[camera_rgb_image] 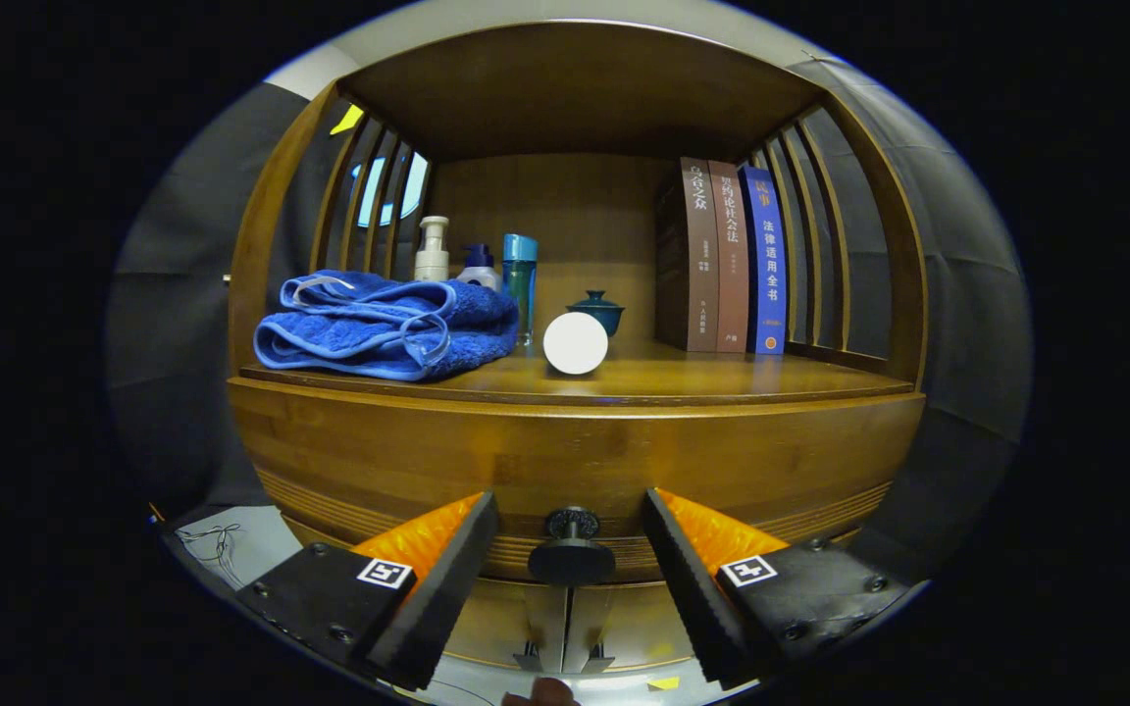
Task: Pull open the drawer, take out the items inside it, and place them on the countertop above the cabinet.
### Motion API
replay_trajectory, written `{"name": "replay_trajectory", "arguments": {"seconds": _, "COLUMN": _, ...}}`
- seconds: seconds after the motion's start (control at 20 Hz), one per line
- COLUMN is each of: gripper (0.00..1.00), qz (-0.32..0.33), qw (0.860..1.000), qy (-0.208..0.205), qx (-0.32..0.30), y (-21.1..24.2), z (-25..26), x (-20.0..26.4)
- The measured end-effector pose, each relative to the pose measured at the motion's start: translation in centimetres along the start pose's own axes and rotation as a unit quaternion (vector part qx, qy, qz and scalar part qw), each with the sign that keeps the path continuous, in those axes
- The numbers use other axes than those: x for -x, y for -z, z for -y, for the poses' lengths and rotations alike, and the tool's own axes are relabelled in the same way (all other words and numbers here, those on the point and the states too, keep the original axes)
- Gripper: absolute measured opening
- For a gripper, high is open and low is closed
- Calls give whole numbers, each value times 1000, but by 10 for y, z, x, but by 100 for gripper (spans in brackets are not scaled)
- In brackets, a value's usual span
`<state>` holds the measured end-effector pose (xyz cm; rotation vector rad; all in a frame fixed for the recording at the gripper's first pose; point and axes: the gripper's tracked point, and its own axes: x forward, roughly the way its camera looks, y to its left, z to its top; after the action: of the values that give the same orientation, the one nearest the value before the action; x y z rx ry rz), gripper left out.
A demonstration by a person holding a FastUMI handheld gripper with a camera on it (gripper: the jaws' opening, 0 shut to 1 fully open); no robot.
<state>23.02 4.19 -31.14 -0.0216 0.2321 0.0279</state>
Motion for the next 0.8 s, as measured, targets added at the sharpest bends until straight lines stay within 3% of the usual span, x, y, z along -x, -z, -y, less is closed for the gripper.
{"name": "replay_trajectory", "arguments": {"seconds": 0.3, "gripper": 98, "qz": 17, "qw": 999, "qy": -3, "qx": 28, "y": -35, "z": 8, "x": 35}}
{"name": "replay_trajectory", "arguments": {"seconds": 0.8, "gripper": 98, "qz": 69, "qw": 997, "qy": -20, "qx": 39, "y": -166, "z": 12, "x": 86}}
